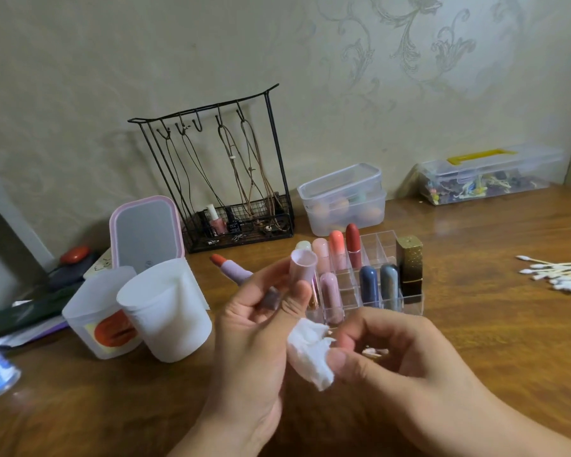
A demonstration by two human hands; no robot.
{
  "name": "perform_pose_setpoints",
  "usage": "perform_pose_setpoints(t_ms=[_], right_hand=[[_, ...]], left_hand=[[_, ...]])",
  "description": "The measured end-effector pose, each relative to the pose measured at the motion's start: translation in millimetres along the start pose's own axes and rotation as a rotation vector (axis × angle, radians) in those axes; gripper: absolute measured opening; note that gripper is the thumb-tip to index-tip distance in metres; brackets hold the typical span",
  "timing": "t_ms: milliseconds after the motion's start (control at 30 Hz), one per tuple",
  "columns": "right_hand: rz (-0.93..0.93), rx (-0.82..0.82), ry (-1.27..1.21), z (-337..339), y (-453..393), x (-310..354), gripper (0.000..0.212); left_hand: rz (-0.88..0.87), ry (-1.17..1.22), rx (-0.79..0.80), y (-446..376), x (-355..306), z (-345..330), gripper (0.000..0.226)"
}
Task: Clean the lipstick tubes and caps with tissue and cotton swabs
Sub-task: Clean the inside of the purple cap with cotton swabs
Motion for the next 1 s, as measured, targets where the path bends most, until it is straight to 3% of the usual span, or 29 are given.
perform_pose_setpoints(t_ms=[67, 267, 333, 433, 600, 767, 1000], right_hand=[[-0.022, 0.009, -0.064, 1.8, -0.7, -1.4, 0.017], [0.147, -0.099, 0.103, 8.1, 2.4, 5.7, 0.017], [0.209, -0.116, 0.037, 8.3, 4.4, 11.0, 0.014], [0.108, -0.091, -0.139, 7.4, 2.5, 4.9, 0.047], [-0.026, 0.189, -0.205, -4.0, -0.3, -0.3, 0.048], [0.043, 0.165, -0.128, -3.2, -1.5, 4.2, 0.024], [0.131, 0.104, -0.023, -7.1, -1.2, 1.1, 0.025]], left_hand=[[-0.033, -0.024, -0.047, -1.1, -3.7, -0.8, 0.024], [-0.265, -0.237, -0.085, 0.1, -9.9, 2.7, 0.03], [-0.371, -0.366, -0.047, 2.6, -14.2, 1.8, 0.029], [-0.461, -0.423, -0.003, 4.9, -15.0, 2.1, 0.029], [-0.461, -0.509, 0.022, 5.5, -15.4, 0.2, 0.028], [-0.389, -0.504, 0.0, 4.3, -14.0, 2.2, 0.027], [-0.286, -0.505, 0.028, 4.3, -7.4, 3.8, 0.027]])
Point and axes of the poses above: each hand's wrist, its own y-axis away from the middle knuckle, its own z-axis out of the back of the hand, x = y × z, the point moved 4 cm from there along -y, towards the middle knuckle, and after that the axes turned 9 degrees about y, right-handed, at the moved point
